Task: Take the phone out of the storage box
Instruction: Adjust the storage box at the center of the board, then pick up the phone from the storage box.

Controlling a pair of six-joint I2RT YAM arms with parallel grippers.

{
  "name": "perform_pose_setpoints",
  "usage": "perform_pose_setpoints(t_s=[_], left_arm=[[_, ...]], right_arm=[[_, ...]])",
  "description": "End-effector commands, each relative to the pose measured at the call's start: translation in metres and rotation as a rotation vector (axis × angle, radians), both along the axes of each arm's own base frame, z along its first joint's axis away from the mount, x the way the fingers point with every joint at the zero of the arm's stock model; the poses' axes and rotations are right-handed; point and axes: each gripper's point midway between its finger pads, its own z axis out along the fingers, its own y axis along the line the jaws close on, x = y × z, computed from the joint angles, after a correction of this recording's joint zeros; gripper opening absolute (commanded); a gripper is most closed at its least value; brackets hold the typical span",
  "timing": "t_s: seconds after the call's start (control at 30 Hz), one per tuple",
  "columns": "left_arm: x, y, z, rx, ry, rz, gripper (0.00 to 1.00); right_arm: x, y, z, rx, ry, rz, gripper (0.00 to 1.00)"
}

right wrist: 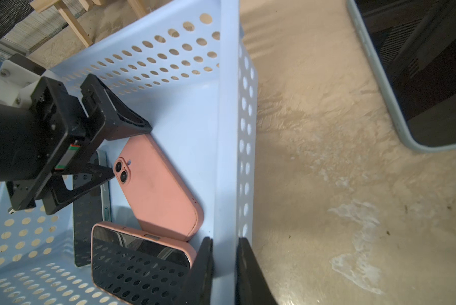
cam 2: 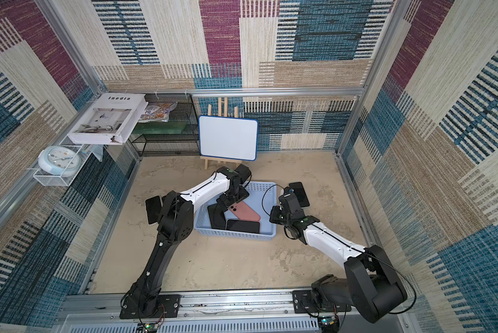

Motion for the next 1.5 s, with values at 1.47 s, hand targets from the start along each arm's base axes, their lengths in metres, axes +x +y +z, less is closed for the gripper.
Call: perform_pose_setpoints(t_s=[1.47], left_arm=[[0.024, 0.031, 0.182, -0.028, -0.408, -0.167, 0.6]], right_arm=[[0.03, 0.0, -0.014, -0.078, -0.037, -0.034, 0.19]])
